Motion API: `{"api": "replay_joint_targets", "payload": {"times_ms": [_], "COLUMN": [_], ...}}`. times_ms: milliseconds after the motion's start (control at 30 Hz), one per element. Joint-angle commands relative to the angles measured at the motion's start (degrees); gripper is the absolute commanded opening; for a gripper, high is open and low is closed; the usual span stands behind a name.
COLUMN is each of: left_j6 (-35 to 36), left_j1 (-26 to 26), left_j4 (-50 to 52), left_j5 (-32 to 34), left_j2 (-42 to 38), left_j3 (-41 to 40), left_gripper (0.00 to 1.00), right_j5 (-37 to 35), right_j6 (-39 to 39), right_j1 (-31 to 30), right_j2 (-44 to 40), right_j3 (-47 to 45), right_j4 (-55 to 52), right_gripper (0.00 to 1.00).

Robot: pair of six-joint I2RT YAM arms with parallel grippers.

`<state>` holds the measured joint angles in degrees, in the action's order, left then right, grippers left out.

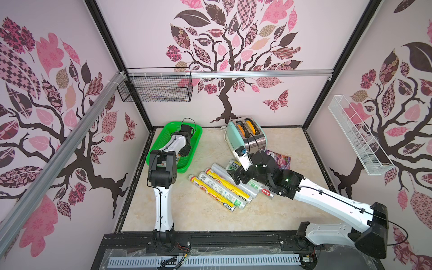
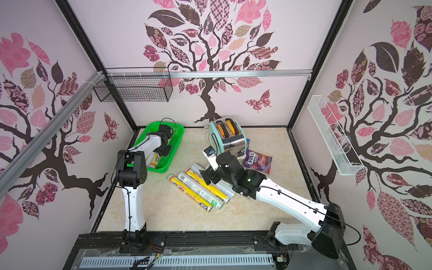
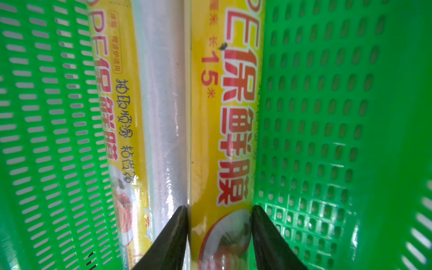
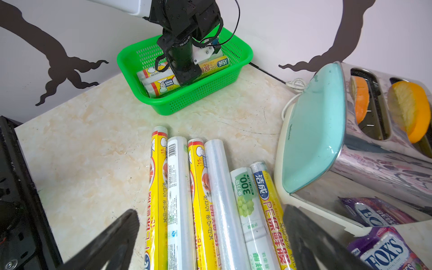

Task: Put the plastic wrap into the basket
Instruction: Place the plastic wrap in the basket, then pick up the plastic wrap from the center of the board.

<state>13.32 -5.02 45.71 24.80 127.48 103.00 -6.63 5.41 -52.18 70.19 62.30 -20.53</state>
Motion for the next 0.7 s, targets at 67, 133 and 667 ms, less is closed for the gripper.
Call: {"api": "replay_joint_targets", "payload": {"times_ms": [67,133,667], "left_j6": [-2.5,-3.5,-5.1], "left_j1": [0.3,0.4,7.1], "left_j4": [1.6,3.1,8.5], "left_j5": [-3.1,-5.3,-20.6], "left_j2": [-7.2,-9.5,-32.3], "left_j3": [0.5,0.2,-13.6], "left_gripper": [0.52,0.53,0.7], "right_j5": [11.7,15.7,22.9], "right_j6": [1.7,2.2,-8.0], "right_j1": [0.6,0.6,-1.8], "right_j2": [2.3,5.2,25.7], "right_j3": [1.5,3.7,11.8], "right_j4": [-4.7,-7.4,-15.4], "right_gripper": [0.99,0.99,0.73]}}
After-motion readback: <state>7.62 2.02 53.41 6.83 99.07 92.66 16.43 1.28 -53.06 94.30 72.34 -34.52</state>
